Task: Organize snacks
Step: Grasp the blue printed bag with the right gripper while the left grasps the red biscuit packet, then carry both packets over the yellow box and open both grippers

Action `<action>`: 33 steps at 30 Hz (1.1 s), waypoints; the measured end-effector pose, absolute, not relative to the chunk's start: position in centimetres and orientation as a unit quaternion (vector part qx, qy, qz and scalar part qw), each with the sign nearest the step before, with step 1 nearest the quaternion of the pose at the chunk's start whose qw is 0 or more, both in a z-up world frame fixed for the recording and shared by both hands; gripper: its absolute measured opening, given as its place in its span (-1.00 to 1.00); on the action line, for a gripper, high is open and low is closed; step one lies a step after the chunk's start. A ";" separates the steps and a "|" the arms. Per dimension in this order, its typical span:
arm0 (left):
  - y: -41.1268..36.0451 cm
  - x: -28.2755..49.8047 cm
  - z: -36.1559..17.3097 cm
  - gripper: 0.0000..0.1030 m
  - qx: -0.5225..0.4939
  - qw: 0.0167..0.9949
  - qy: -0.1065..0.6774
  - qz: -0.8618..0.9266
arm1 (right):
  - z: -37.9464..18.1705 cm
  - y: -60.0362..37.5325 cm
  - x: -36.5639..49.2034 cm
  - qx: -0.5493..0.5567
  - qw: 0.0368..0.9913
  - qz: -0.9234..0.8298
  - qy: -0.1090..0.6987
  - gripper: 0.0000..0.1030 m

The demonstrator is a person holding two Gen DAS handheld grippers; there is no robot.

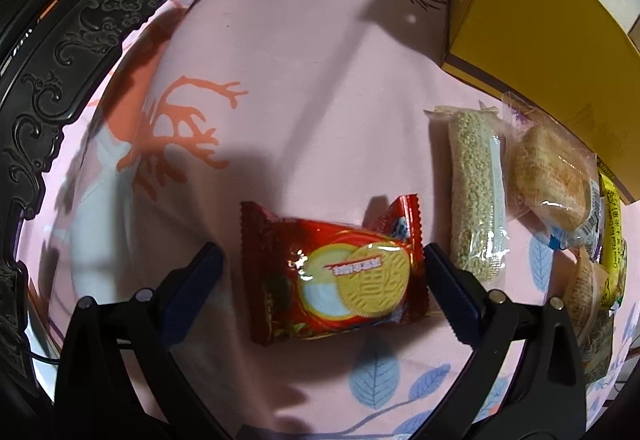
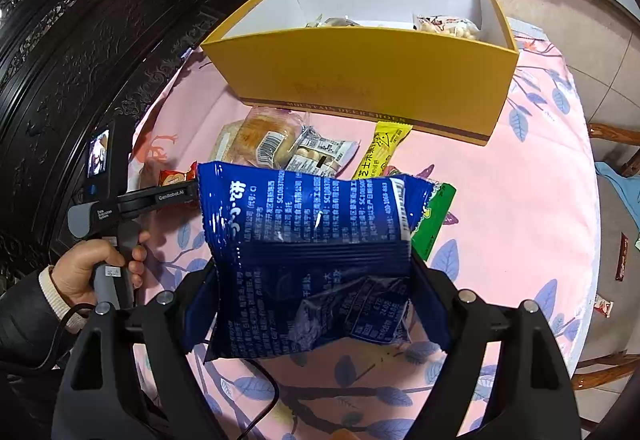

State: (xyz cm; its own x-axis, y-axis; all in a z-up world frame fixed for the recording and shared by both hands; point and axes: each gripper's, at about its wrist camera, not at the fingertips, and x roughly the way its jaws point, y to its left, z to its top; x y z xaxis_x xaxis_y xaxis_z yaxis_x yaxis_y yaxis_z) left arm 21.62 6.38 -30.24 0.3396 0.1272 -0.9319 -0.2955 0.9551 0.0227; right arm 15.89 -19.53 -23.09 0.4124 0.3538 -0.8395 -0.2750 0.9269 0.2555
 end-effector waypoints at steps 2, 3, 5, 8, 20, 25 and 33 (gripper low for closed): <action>6.3 21.4 -30.1 0.77 -0.074 0.820 0.553 0.129 | -23.2 -19.6 15.9 0.043 0.839 0.186 0.509 0.62; 6.2 21.2 -29.8 0.44 -0.073 0.825 0.546 0.125 | -23.2 -19.7 15.9 0.044 0.839 0.186 0.509 0.62; 6.0 21.1 -29.4 0.10 -0.070 0.830 0.542 0.113 | -23.2 -19.9 16.0 0.046 0.840 0.185 0.509 0.62; 6.0 20.8 -29.1 0.00 -0.075 0.831 0.541 0.108 | -23.1 -20.1 16.0 0.047 0.841 0.183 0.506 0.62; 5.5 16.7 -24.3 -0.02 -0.101 0.860 0.496 0.062 | -21.7 -20.6 15.6 0.055 0.853 0.176 0.488 0.62; 4.6 15.9 -21.5 -0.02 -0.099 0.873 0.475 0.045 | -21.0 -20.6 15.5 0.054 0.856 0.179 0.481 0.62; 3.0 16.9 -16.8 -0.01 -0.084 0.899 0.429 0.016 | -18.7 -20.7 15.7 0.059 0.868 0.186 0.456 0.62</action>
State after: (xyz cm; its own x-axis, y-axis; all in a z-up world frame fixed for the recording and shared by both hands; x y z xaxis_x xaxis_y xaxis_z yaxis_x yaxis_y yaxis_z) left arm 16.91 2.97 -16.81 0.6306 -0.0436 -0.7749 -0.1006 0.9854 -0.1372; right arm 15.73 -20.75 -18.70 0.5143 0.3770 -0.7703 -0.2690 0.9238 0.2725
